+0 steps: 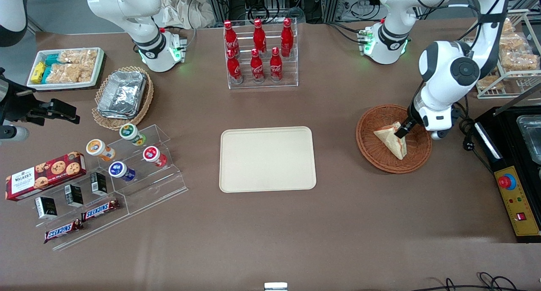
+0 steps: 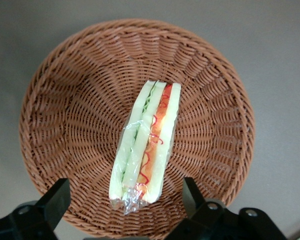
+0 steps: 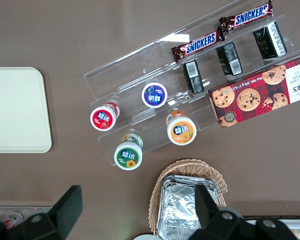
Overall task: Place sandwich from basket to tray
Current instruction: 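Close the left gripper on the wrapped sandwich in the basket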
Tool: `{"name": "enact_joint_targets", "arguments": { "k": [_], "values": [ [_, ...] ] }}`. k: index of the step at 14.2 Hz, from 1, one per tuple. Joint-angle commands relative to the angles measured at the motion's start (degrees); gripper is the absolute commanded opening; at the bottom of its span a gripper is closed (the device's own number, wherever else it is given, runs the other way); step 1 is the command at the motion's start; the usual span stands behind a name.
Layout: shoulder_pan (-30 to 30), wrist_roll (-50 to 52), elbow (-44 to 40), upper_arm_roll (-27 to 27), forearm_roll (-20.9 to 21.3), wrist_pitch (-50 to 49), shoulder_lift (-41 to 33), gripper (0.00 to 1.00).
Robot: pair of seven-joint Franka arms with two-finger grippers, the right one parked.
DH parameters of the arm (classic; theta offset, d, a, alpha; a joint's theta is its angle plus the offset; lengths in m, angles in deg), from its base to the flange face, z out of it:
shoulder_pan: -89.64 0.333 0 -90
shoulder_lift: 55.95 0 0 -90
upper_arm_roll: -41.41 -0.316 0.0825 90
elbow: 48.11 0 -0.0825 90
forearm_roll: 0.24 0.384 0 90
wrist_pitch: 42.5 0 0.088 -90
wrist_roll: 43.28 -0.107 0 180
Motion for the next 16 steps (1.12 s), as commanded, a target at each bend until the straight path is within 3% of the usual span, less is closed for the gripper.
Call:
{"name": "enact_joint_targets", "arguments": {
  "k": [1, 9, 10, 11, 12, 13, 16],
  "values": [
    [-0.3, 2.9, 2.4, 1.6, -0.2, 5.6, 1.6, 1.0],
    [-0.2, 2.8, 5.3, 1.7, -0.1, 14.5, 5.7, 1.0],
    [-0.2, 2.7, 5.2, 1.7, 0.1, 14.9, 6.2, 0.9],
    [-0.2, 2.7, 5.1, 1.7, 0.1, 15.0, 6.5, 0.59],
    [-0.2, 2.7, 5.1, 1.7, 0.1, 15.0, 6.6, 0.13],
    [-0.2, 2.7, 5.0, 1.8, 0.1, 15.0, 6.6, 0.0],
    [-0.2, 2.7, 4.5, 1.8, 0.1, 14.7, 6.2, 0.0]
  ]
}}
